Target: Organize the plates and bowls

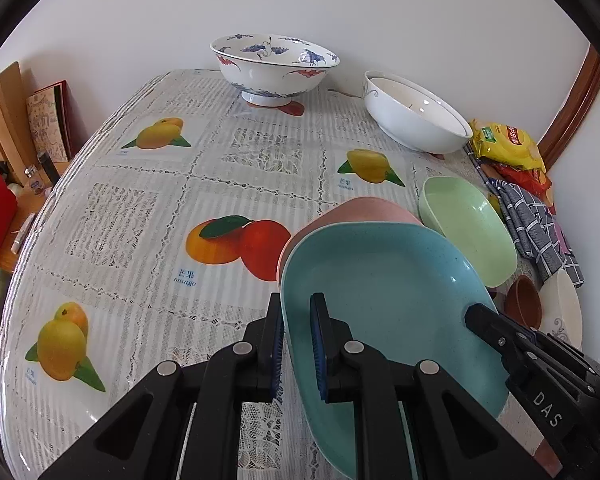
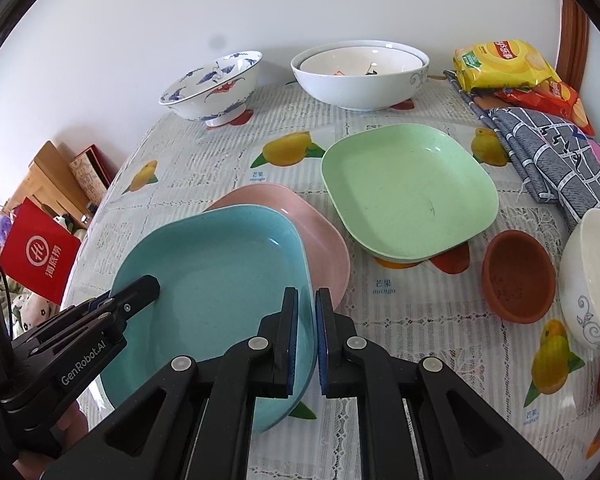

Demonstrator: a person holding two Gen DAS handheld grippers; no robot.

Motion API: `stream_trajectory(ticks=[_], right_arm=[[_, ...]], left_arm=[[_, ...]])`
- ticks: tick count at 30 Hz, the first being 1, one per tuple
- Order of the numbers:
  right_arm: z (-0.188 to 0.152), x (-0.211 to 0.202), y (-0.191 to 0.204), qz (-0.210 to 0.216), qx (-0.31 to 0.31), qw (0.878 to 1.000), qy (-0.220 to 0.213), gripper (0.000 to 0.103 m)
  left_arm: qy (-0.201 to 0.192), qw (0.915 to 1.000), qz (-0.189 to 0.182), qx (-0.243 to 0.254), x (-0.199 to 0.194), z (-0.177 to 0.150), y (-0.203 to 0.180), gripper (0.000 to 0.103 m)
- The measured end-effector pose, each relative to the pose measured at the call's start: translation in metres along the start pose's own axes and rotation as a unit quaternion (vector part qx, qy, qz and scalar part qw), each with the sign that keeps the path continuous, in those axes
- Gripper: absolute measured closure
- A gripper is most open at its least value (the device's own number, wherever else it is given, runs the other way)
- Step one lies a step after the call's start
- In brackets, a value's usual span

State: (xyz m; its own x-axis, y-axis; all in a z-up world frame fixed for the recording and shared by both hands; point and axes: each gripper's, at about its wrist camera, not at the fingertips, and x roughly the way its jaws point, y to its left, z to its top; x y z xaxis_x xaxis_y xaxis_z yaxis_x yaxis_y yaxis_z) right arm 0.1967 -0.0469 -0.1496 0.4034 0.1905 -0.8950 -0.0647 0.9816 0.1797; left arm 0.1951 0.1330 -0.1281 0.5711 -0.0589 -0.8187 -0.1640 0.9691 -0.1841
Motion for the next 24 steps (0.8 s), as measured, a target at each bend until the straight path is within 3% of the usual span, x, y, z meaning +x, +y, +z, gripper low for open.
stream_trajectory(ticks=[24], right_arm=[[0.038,0.047,0.000,-0.004,-0.056,0.998,0.008,0.087]], left_arm=[[0.007,0.9997,0.024,-0.008,0.023,0.014,-0.002,0.089]])
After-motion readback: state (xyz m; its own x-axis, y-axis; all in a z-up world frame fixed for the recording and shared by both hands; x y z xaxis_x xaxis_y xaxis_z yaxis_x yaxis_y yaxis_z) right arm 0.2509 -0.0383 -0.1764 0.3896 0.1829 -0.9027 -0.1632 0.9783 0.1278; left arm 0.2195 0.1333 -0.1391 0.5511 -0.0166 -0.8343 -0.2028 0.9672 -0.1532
